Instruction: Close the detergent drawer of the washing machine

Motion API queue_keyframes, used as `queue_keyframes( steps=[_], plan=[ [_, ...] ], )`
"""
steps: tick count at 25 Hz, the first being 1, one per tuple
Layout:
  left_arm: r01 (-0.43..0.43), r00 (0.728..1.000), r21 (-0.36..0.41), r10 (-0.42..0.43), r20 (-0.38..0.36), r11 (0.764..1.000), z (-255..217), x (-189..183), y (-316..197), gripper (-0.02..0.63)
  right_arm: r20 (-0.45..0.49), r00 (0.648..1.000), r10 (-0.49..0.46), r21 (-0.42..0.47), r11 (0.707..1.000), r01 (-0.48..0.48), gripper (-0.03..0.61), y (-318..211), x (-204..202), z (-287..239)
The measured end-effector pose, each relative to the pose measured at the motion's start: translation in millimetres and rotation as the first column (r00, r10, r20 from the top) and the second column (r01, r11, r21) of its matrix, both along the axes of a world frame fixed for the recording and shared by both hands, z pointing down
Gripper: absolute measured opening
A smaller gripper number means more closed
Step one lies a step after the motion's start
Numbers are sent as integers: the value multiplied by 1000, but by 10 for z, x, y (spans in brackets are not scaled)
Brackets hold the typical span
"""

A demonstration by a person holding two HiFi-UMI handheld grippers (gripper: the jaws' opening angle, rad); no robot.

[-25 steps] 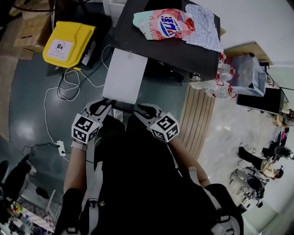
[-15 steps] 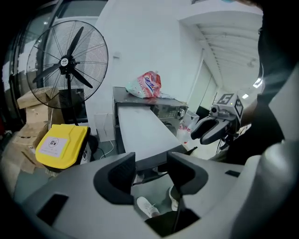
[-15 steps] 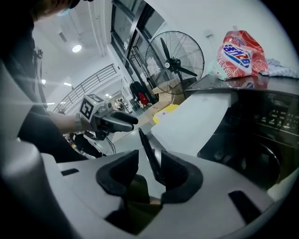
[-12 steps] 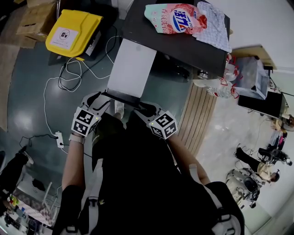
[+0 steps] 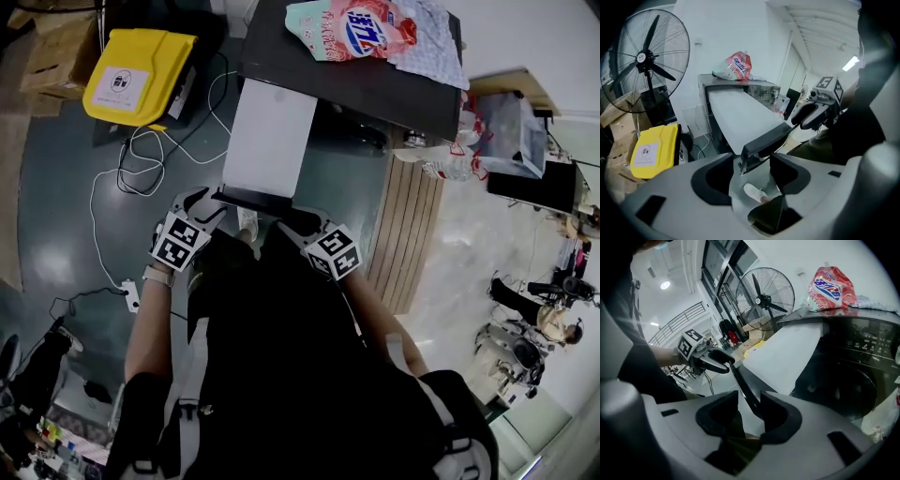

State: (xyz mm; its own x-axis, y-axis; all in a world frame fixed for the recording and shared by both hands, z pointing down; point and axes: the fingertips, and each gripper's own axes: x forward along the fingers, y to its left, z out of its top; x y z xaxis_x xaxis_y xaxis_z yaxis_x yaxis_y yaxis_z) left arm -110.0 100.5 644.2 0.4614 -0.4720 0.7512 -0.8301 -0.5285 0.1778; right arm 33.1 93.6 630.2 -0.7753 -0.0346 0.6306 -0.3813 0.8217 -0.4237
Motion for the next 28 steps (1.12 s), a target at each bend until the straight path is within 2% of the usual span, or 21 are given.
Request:
queue_keyframes(
  steps=[7,11,28],
  plan=[
    [-114,993,-33,113,-18,993,76,51,-83,226,-9,999,50,-4,999,-50,138,-36,-17,43],
    [-185,982,-25,184,-33,982,73,126,-45,166,-3,998,60,13,998,-60,130,-35,-9,28],
    [-201,974,-28,196,-110,979,-82,272,-138,140,35,991,131,120,984,-134,123,-240,165,-194]
  ],
)
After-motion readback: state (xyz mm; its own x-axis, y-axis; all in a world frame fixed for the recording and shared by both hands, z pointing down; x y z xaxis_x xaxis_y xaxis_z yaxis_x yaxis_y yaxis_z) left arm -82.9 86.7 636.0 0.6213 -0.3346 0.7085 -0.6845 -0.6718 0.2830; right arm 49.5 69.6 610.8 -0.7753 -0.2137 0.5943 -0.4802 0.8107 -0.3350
